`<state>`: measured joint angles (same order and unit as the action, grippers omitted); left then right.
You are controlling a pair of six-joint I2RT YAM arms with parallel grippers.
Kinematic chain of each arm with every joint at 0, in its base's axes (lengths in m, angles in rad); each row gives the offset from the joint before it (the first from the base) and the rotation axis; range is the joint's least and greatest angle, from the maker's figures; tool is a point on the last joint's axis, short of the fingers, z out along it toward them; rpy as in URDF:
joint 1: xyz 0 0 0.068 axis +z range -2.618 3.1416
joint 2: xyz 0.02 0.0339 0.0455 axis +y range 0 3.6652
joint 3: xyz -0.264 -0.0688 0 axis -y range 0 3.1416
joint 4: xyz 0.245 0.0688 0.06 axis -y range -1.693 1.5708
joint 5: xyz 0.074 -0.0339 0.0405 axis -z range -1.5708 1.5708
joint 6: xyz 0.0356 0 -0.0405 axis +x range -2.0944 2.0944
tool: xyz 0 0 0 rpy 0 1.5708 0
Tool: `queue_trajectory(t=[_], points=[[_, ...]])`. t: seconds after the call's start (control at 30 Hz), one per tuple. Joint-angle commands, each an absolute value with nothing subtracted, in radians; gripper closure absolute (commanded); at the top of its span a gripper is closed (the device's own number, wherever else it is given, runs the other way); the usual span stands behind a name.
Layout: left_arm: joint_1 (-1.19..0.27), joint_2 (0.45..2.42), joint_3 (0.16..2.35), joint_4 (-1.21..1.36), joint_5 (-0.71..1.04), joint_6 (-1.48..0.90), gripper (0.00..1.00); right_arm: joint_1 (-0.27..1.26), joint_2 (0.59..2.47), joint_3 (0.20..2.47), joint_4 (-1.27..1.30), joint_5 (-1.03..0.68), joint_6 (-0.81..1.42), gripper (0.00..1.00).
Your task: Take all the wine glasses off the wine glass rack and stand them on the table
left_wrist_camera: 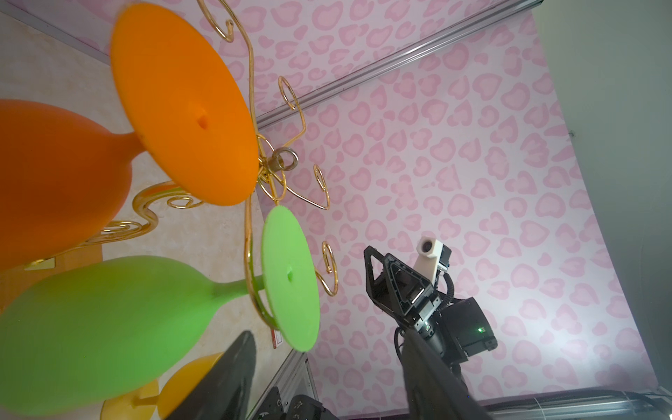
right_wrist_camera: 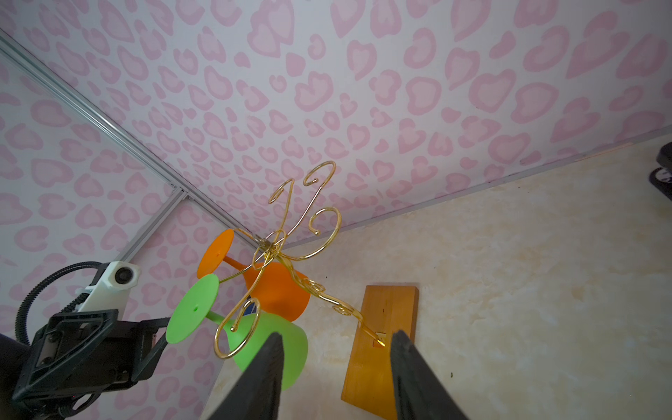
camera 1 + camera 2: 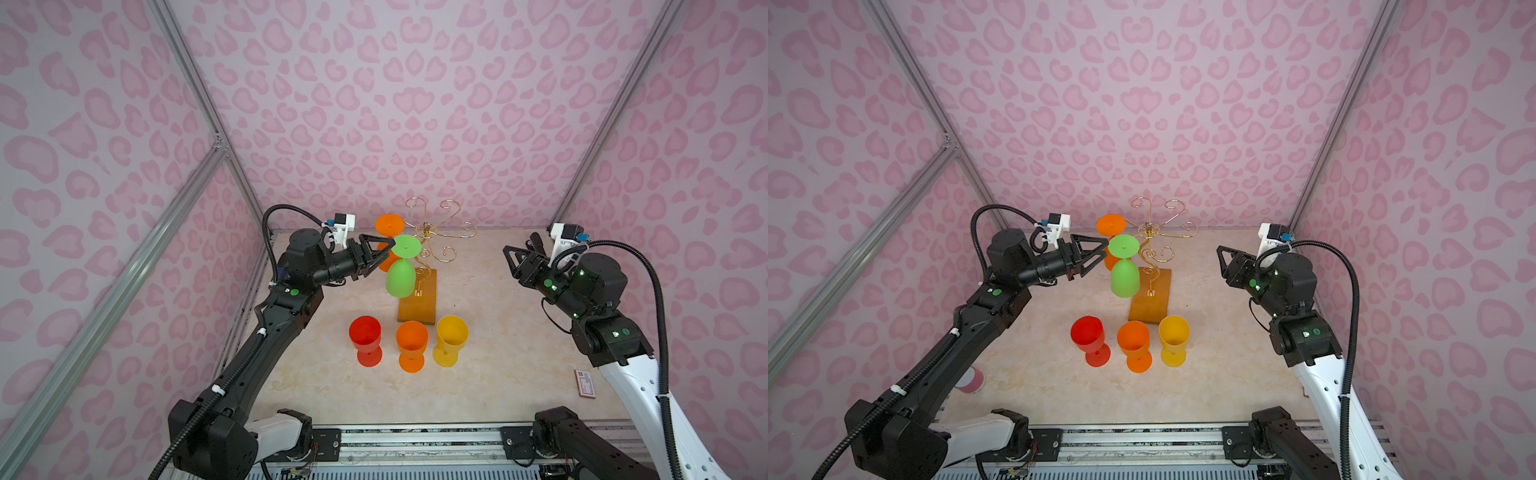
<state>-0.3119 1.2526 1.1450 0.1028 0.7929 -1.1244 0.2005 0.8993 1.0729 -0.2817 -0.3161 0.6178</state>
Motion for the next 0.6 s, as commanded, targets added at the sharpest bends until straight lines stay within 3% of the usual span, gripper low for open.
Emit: queue_trajectory(t=[0.0,0.57], points=[[-0.311,1.262,1.157,0.141,0.804,-1.119,0.37,0.193,0.898,1.062,-0.270,-0.336,0.622,0.51],[-0.318,1.303,1.178,0.150,0.808,-1.129,0.48,0.155,0.885,1.035,-0.258,-0.367,0.632,0.51]])
